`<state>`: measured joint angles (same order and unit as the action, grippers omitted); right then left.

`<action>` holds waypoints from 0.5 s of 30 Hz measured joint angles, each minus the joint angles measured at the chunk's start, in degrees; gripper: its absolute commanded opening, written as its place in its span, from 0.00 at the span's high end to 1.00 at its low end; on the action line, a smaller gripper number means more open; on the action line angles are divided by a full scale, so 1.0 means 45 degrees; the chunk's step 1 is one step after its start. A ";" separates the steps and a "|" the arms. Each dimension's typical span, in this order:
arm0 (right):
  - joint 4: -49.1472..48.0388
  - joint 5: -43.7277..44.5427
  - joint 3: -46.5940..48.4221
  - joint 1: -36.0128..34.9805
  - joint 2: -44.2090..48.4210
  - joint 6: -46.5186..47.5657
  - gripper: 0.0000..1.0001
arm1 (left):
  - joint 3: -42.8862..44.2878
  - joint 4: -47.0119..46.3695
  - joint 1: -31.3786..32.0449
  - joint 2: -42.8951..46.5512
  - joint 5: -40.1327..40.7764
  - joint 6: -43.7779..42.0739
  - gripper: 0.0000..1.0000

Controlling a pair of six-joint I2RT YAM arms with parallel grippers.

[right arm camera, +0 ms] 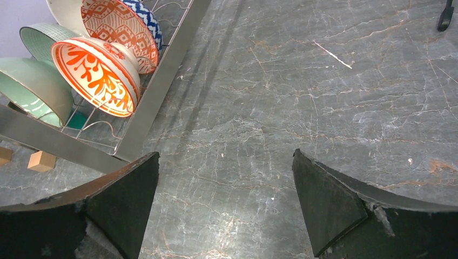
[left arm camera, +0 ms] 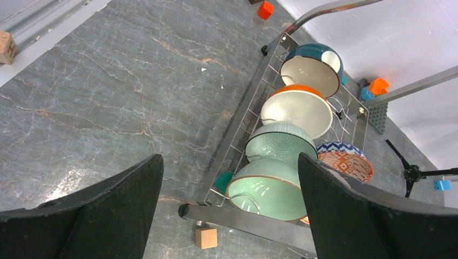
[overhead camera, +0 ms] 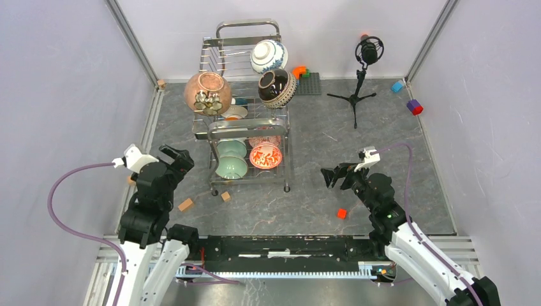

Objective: Unload the bowls from the dish rack
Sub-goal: Pick up the bowl from the dish rack.

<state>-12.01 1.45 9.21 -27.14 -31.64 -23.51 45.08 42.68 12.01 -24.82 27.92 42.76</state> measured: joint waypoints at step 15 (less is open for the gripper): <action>0.0034 0.0335 -0.0044 0.0000 0.2001 0.0087 0.02 | -0.0636 -0.0918 0.0000 0.0471 -0.1481 -0.0389 0.00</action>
<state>-11.86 2.96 9.02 -27.14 -22.63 -23.11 42.22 38.54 12.01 -22.70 21.26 41.01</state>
